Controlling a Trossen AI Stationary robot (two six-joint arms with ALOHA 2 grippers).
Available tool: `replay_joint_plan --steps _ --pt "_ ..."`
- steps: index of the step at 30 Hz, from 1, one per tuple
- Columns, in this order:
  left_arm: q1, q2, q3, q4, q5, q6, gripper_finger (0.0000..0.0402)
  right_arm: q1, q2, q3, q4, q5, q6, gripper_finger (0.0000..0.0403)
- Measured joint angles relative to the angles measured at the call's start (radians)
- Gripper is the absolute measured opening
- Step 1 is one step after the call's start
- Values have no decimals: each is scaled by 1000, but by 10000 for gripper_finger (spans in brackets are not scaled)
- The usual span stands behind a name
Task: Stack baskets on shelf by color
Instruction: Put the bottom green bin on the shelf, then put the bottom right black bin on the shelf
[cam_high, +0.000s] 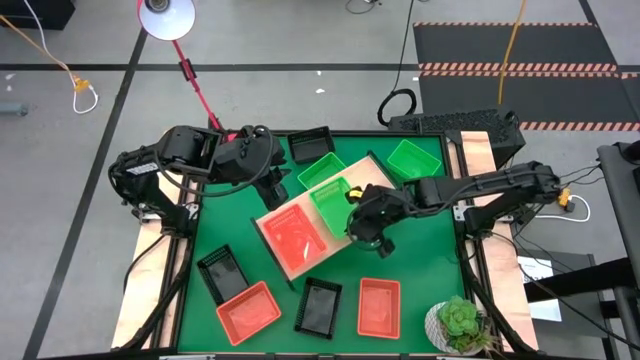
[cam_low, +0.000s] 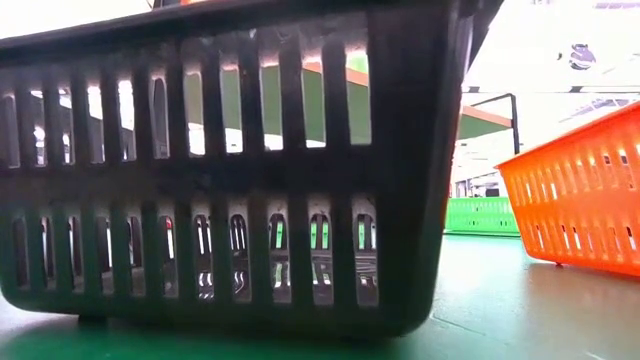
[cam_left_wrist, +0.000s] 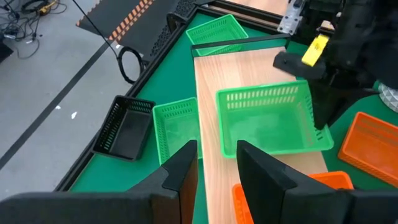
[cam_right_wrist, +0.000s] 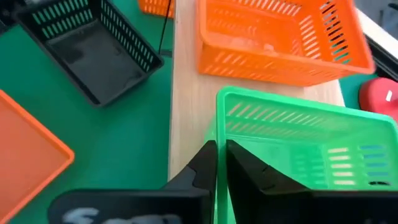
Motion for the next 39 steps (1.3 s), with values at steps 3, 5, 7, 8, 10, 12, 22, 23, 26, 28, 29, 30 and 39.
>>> replay_joint_plan --steps 3,5,7,8,10,12,22,23,26,28,29,30,39 --pt "0 0 0 1 0 -2 115 0 12 0 15 0 -7 22" --pt "0 0 0 2 0 -3 115 0 11 0 21 0 -8 22" --pt "0 0 0 3 0 -3 115 0 11 0 28 0 -14 22" --pt "0 0 0 4 0 -3 115 1 11 0 24 -2 -15 22" --pt "0 0 0 4 0 -4 115 0 11 0 24 -2 -15 22" --pt "0 0 0 4 0 -3 115 0 11 0 23 -1 -20 23" --pt "0 0 0 3 0 1 115 0 11 0 18 -1 -34 33" --pt "0 0 0 4 0 1 115 0 11 0 17 -1 -33 37" --pt "0 0 0 3 0 3 115 0 11 0 17 0 -33 53" --pt "0 0 0 3 0 10 115 0 11 0 18 -1 -33 64" --pt "0 0 0 3 0 14 115 0 11 0 17 -1 -33 69" --pt "0 0 0 3 0 17 115 0 11 0 17 0 -33 74" --pt "0 0 0 3 0 27 115 -3 11 0 17 28 -35 98"
